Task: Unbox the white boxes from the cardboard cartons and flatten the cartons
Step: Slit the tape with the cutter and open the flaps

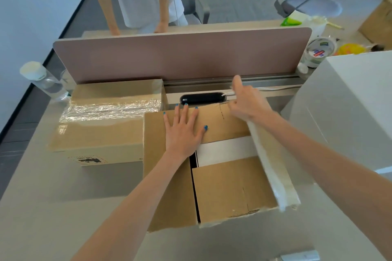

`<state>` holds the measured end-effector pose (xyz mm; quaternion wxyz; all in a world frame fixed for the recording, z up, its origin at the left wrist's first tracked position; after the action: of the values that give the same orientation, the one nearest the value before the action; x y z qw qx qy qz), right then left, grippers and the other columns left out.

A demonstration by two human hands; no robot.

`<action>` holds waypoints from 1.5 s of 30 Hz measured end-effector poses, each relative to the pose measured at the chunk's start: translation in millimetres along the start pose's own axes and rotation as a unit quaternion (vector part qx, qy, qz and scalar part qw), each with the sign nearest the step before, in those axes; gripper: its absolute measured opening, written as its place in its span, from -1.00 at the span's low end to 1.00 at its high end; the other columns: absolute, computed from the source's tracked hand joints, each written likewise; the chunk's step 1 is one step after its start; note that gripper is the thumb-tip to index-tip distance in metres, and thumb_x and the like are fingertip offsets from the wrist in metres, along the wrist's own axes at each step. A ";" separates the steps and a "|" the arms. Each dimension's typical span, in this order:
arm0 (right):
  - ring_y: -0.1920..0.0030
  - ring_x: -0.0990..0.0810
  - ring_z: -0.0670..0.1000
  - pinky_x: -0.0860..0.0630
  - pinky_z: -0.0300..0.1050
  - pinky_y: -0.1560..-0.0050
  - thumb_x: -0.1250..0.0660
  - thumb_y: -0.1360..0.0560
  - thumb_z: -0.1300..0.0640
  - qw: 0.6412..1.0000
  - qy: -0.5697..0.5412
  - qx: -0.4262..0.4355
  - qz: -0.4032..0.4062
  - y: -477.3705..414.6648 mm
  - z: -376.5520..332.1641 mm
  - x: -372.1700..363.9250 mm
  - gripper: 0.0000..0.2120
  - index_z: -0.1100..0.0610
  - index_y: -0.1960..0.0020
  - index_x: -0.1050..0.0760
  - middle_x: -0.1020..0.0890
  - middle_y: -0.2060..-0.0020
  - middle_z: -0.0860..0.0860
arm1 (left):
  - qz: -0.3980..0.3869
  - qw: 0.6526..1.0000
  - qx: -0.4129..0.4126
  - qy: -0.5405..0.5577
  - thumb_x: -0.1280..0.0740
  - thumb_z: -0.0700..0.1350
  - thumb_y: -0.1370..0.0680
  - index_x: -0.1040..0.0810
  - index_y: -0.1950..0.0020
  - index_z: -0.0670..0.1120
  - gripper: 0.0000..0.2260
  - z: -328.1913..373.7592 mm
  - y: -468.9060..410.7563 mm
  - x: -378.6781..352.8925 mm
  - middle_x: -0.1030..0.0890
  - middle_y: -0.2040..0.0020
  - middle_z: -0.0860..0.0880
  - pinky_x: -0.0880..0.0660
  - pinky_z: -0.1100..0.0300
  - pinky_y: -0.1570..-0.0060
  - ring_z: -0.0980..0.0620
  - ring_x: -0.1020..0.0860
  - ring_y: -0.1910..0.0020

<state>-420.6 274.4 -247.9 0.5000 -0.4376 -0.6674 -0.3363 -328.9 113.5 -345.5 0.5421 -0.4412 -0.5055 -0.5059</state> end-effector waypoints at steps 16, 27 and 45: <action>-0.54 0.09 0.27 0.20 0.23 -0.50 0.00 -0.64 -0.02 0.878 0.463 0.000 -0.126 51.5 46.4 -38.0 -0.43 0.23 -0.55 -0.03 0.00 -0.54 0.25 | -0.007 1.000 -0.020 -0.020 0.35 0.33 -0.51 0.06 -0.62 0.05 -0.27 10.9 -0.1 0.5 0.02 -0.63 -0.08 0.13 -0.31 -0.50 -0.15 0.14 -0.60; -0.55 0.10 0.18 -0.16 0.19 -0.45 0.14 -0.67 0.01 0.982 0.142 -0.100 -0.081 82.5 136.4 -54.6 -0.48 -0.03 -0.57 0.26 0.16 -0.57 0.03 | 0.011 0.999 -0.051 0.010 0.24 0.33 -0.53 -0.08 -0.59 0.09 -0.32 37.6 -16.7 2.2 -0.11 -0.60 -0.09 0.14 -0.25 -0.53 -0.17 0.06 -0.60; 0.15 -0.44 -0.16 -0.34 -0.51 0.24 0.03 -0.68 0.19 0.905 -0.375 -0.196 0.038 91.7 147.9 -65.1 -0.59 0.03 -0.52 -0.16 -0.49 -0.06 0.02 | 0.077 0.962 0.029 0.261 -0.11 0.12 -0.65 -0.05 -0.58 0.10 -0.49 22.2 4.4 -8.8 -0.34 -0.48 -0.03 -0.48 -0.19 -0.23 -0.15 -0.39 -0.40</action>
<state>-383.7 425.2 -349.9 0.1294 -0.6457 -0.7089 -0.2524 -326.7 136.8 -351.9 0.7052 -0.3156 -0.3248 -0.5455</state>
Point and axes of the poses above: each hand's wrist, its own y-axis away from the middle knuckle, its own x-axis out of the back of the hand, z = x × y, the point moved 9 cm from there along -y, towards the middle knuckle
